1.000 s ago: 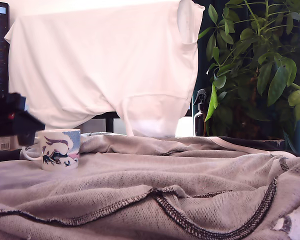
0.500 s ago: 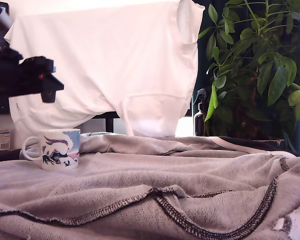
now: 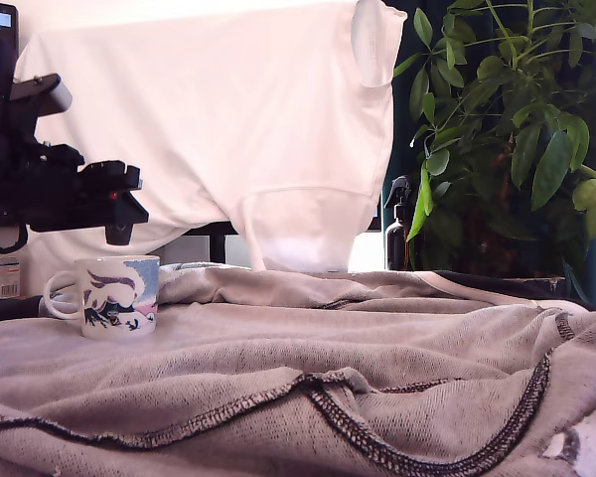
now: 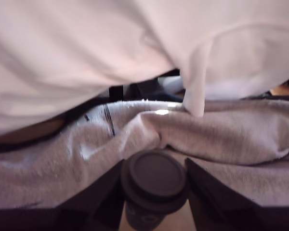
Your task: Pick the grey coffee capsule and place it inside the blue coffee cup
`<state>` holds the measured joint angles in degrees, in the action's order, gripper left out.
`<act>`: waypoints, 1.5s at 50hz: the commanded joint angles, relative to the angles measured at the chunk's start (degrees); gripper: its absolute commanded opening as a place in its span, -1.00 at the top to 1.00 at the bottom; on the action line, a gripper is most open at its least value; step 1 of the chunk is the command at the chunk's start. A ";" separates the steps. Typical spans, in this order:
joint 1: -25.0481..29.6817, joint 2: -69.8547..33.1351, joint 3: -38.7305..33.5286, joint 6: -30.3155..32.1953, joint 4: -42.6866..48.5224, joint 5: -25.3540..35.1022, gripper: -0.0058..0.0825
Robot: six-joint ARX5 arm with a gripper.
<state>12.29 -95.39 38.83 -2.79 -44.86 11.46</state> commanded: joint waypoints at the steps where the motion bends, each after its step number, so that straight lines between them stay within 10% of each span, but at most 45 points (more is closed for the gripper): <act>1: -0.13 0.02 0.90 0.26 -0.35 0.07 0.69; 5: -0.15 0.02 0.90 0.26 0.20 0.31 0.50; 13: -0.22 0.02 0.96 0.31 0.74 0.50 -0.98; 39: -1.18 8.52 0.96 0.28 7.23 0.04 -0.79; 43: -1.95 12.50 0.96 0.28 11.28 0.04 -0.46; 51: -4.28 20.02 0.96 0.57 21.66 0.04 0.96; 75: -11.08 38.62 0.96 1.75 41.07 0.07 0.86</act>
<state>1.34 -57.34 39.66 -1.32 -4.56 11.49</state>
